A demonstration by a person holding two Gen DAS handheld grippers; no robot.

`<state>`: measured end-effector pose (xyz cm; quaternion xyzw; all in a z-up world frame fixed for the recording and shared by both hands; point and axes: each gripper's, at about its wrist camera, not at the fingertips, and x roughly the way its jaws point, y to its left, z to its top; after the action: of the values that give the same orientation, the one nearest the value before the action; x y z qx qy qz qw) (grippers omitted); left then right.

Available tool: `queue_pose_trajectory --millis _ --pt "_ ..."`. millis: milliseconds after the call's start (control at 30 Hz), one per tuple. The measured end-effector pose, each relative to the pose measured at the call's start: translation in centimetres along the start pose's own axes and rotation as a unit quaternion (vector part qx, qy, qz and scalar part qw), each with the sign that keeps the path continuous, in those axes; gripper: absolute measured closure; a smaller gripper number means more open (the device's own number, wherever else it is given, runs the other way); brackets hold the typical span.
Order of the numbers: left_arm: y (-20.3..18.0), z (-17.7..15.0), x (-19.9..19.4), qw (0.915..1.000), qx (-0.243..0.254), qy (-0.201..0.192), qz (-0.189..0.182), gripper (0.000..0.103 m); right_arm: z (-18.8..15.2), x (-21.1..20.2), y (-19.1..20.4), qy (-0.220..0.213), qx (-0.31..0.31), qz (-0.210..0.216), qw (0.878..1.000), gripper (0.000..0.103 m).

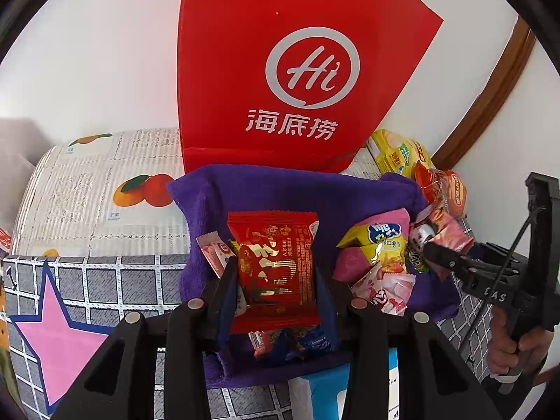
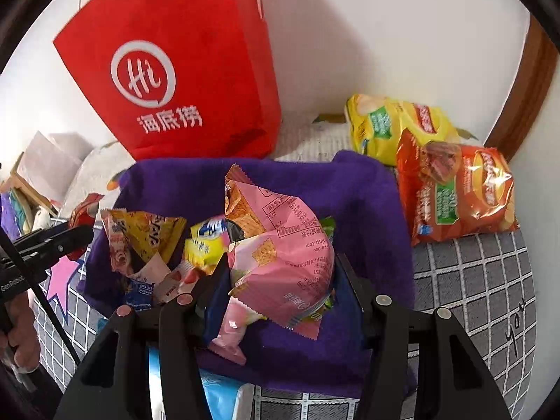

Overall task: Organize snacks
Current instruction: 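Lower both packets onto the towel and open both tools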

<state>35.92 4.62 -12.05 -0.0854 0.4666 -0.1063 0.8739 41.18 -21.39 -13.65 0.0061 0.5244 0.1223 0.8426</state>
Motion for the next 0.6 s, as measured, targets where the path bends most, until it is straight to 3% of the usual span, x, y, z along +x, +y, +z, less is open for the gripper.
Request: queue_pose_trajectory --millis 433,600 --pt "0.5 0.1 0.4 1.0000 -0.008 0.004 0.002 0.064 -0.4 1.0 0.2 0.027 -0.014 -0.009 0.999 0.047" --pt "0.6 0.1 0.9 0.9999 -0.010 0.009 -0.002 0.064 -0.6 1.4 0.9 0.035 -0.038 -0.018 0.999 0.041"
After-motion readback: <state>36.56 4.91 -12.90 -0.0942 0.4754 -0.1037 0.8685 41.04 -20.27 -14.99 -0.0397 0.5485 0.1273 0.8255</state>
